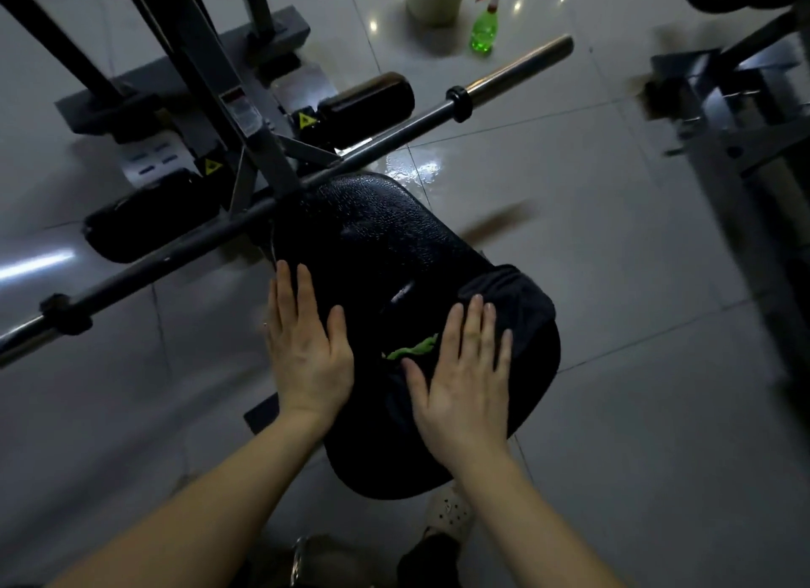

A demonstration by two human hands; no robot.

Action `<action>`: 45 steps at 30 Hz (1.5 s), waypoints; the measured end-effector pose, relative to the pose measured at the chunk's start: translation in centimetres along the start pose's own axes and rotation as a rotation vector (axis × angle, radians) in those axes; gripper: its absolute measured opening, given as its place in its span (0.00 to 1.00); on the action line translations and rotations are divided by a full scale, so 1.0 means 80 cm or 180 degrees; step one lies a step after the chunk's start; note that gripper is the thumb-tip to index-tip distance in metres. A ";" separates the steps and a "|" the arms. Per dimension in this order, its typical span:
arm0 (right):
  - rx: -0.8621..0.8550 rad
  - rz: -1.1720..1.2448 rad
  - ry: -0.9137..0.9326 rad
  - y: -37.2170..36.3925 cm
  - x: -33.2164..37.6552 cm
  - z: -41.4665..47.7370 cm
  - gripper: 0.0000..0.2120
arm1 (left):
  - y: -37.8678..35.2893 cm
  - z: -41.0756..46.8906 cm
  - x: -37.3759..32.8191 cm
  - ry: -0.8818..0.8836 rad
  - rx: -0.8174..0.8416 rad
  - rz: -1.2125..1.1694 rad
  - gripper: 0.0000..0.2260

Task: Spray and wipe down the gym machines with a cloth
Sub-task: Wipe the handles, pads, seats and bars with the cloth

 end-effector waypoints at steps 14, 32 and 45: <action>-0.0032 0.0069 0.0618 0.002 0.013 0.020 0.37 | -0.003 -0.004 0.010 -0.0015 -0.0074 -0.0131 0.31; 0.0201 0.0110 0.1262 0.000 0.041 0.061 0.36 | -0.004 -0.005 0.014 -0.0053 -0.0083 -0.0489 0.31; 0.0168 0.0130 0.1405 -0.014 0.105 0.161 0.37 | -0.004 -0.005 0.013 -0.0055 -0.0005 -0.0526 0.34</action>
Point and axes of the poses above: each hand's wrist, its own z-axis towards the middle knuckle, its own y-axis out of the back of the hand, x = y × z, the point moved 4 cm from there along z, towards the middle knuckle, and after that the axes turned 14 degrees about -x, right-handed, at the moved point
